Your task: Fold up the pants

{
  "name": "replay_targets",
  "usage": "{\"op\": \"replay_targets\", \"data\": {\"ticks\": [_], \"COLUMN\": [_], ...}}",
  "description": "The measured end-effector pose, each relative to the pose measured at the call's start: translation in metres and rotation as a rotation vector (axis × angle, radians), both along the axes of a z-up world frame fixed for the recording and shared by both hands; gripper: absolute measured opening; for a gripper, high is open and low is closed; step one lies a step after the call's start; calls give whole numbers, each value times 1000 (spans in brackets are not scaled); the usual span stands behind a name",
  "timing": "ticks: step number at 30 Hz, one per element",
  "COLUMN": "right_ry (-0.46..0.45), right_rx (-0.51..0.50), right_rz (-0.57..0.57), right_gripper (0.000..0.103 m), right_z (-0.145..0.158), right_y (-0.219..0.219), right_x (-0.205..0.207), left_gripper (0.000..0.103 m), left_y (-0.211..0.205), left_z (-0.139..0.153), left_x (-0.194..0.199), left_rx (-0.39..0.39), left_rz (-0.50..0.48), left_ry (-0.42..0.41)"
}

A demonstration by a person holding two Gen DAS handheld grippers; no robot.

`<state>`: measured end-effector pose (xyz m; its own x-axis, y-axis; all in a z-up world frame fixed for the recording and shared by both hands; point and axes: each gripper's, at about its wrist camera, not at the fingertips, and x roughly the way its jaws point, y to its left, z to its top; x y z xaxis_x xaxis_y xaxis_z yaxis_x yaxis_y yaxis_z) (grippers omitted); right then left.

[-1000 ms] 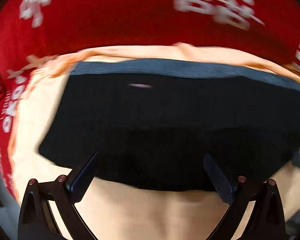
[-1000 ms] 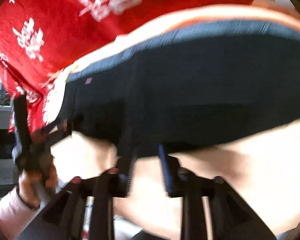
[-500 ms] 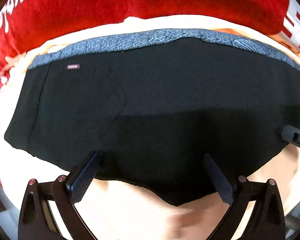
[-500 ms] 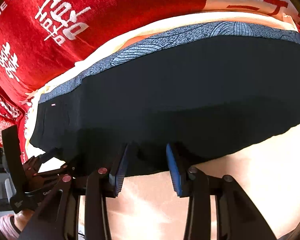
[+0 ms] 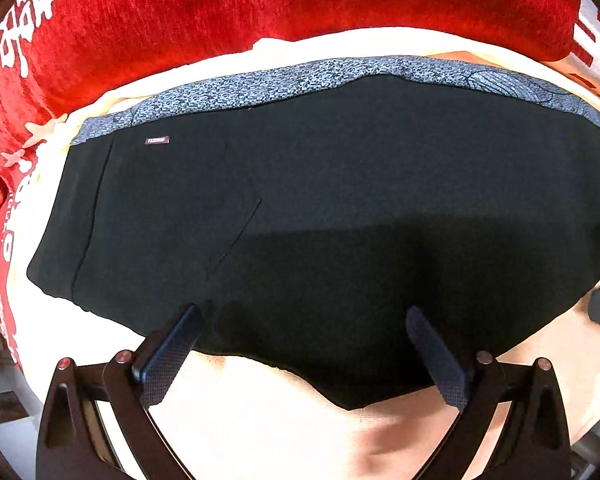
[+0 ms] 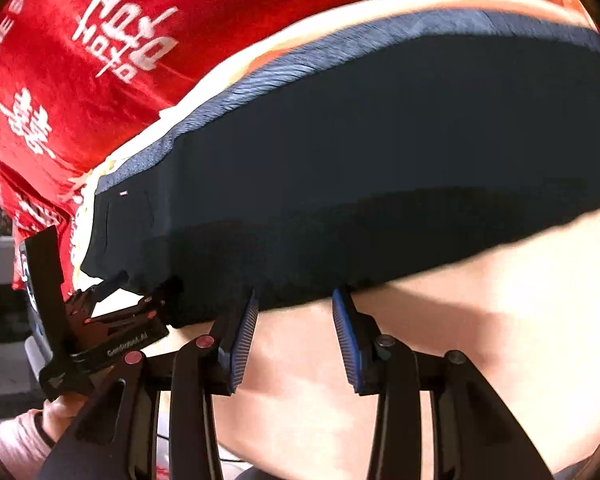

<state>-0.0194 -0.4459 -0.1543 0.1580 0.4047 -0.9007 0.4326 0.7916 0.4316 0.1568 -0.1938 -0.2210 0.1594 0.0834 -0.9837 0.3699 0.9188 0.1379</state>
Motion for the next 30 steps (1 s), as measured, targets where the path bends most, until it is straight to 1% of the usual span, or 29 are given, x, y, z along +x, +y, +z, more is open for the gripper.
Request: {"op": "replay_targets", "data": {"ticks": [3, 4, 6, 8, 10, 14, 16, 19, 21, 23, 27, 28, 30], "right_ry": [31, 42, 56, 59, 63, 62, 59, 47, 41, 32, -8, -27, -85], "right_rx": [9, 14, 30, 52, 53, 64, 71, 78, 85, 93, 113, 120, 136], "right_rz": [-25, -36, -61, -90, -102, -131, -142, -162, -176, -191, -234, -255, -332], "right_gripper": [43, 43, 43, 43, 45, 47, 48, 48, 48, 48, 48, 48, 48], "right_z": [-5, -7, -9, -9, -7, -5, -3, -1, -1, -1, 1, 3, 6], "right_y": [-14, -19, -29, -41, -50, -69, -76, -90, -99, -108, -126, -132, -151], "right_x": [-15, -21, -31, -41, -47, -57, -60, -65, -69, -73, -82, -84, -92], "left_gripper": [103, 103, 103, 103, 103, 103, 103, 103, 103, 103, 103, 103, 103], "left_y": [-4, -12, -9, -13, -16, -27, -33, -46, -56, -75, -113, -126, -155], "left_z": [0, 2, 4, 5, 2, 5, 9, 16, 22, 26, 42, 45, 49], "left_x": [-2, -3, -4, -6, 4, 4, 5, 6, 0, -2, -7, -9, -12], "left_rx": [11, 16, 30, 49, 73, 122, 126, 108, 101, 86, 6, -14, -55], "left_rz": [5, 4, 1, -2, -10, -20, -21, -26, -46, -70, -110, -122, -145], "left_ry": [0, -1, -2, -2, -3, -6, -2, 6, 4, -4, -5, -9, -16]}}
